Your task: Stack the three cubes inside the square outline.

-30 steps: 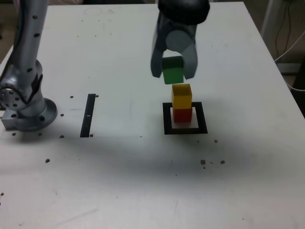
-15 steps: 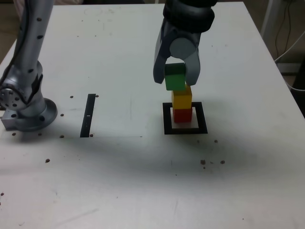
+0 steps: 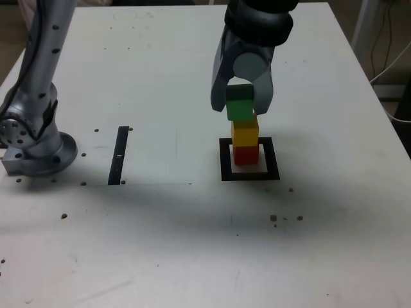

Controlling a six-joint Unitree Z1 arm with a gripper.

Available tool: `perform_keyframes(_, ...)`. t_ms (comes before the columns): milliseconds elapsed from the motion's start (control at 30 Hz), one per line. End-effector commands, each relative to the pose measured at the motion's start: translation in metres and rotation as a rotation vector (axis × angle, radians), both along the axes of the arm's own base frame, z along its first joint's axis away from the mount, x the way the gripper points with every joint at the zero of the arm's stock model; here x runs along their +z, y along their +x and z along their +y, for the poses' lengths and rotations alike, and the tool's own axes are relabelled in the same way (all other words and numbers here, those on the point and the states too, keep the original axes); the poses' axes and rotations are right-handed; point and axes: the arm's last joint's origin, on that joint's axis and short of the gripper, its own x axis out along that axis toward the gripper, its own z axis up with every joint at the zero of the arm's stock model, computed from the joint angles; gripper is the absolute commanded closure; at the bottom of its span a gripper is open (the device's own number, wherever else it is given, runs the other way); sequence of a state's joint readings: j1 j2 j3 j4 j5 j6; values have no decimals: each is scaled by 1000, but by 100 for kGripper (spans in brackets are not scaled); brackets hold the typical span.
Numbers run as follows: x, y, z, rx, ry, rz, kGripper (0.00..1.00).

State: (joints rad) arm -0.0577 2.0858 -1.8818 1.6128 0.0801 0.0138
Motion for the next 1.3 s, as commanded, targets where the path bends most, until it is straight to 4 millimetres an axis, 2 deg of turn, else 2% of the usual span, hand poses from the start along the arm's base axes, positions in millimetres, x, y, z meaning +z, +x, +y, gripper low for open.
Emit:
perform_keyframes(0,-1,1,1,3,-3,12,89)
perform_keyframes(200,0,1,1,8,-10,6,88)
perform_keyframes(867,-11,6,2,23,-35,31,73)
perform_keyframes(967,-14,7,1,24,-38,38,60)
perform_keyframes(1133,-17,9,1,17,-40,37,13)
perform_keyframes(1200,-18,9,2,13,-33,34,3)
perform_keyframes(1267,-18,9,2,11,-25,34,1)
